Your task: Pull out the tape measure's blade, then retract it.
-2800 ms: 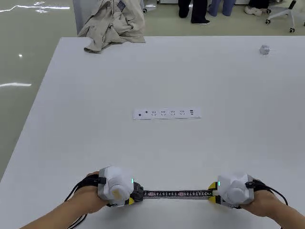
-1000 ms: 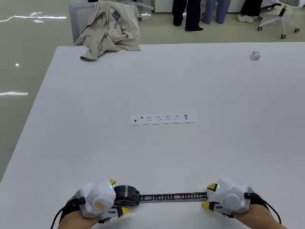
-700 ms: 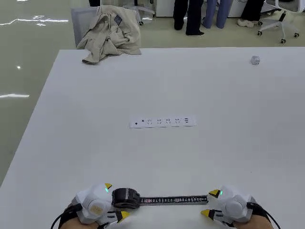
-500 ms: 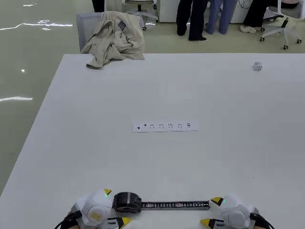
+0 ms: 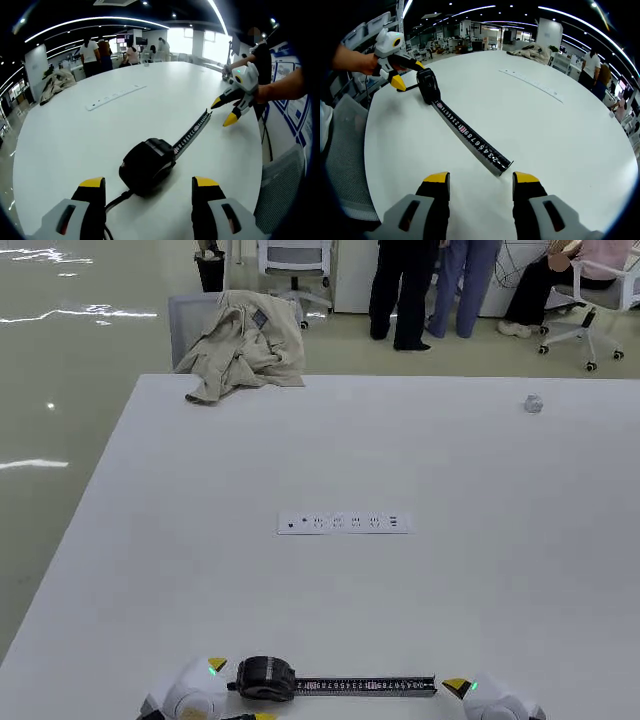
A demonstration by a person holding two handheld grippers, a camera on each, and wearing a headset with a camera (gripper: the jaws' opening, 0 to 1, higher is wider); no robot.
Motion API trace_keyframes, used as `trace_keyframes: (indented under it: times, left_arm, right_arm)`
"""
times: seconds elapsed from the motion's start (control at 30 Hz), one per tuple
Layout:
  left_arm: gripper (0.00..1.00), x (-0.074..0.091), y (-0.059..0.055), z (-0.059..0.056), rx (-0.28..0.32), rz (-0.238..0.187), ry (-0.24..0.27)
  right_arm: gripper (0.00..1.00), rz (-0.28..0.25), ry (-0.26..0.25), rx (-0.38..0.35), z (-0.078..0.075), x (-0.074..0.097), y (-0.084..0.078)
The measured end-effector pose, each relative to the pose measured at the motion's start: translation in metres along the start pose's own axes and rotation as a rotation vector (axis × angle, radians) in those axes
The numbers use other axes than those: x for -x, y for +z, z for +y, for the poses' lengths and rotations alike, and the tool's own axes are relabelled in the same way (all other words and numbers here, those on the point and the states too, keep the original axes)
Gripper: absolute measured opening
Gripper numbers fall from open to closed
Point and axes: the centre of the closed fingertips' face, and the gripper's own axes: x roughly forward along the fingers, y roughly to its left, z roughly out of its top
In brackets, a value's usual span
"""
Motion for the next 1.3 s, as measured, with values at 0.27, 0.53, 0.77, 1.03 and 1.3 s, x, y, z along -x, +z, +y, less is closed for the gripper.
trace_keyframes:
  times: [0.27,0.53,0.77,1.03,1.3]
  left_arm:
    - [0.69,0.008,-0.005,-0.001,0.033,-0.004,0.034]
    - [0.69,0.014,-0.004,-0.006,0.079,-0.019,0.058]
    - [0.71,0.023,-0.008,-0.013,0.117,-0.031,0.076]
    - [0.72,0.038,-0.013,-0.018,0.144,-0.046,0.098]
    - [0.79,0.051,-0.018,-0.026,0.206,-0.059,0.108]
  right_arm:
    - [0.54,-0.02,-0.019,-0.044,0.007,0.01,0.005]
    - [0.58,-0.034,-0.036,-0.103,0.018,0.016,0.007]
    - [0.6,-0.04,-0.048,-0.148,0.032,0.019,0.003]
    - [0.62,-0.072,-0.07,-0.195,0.039,0.032,0.01]
    - [0.68,-0.089,-0.086,-0.224,0.049,0.046,0.011]
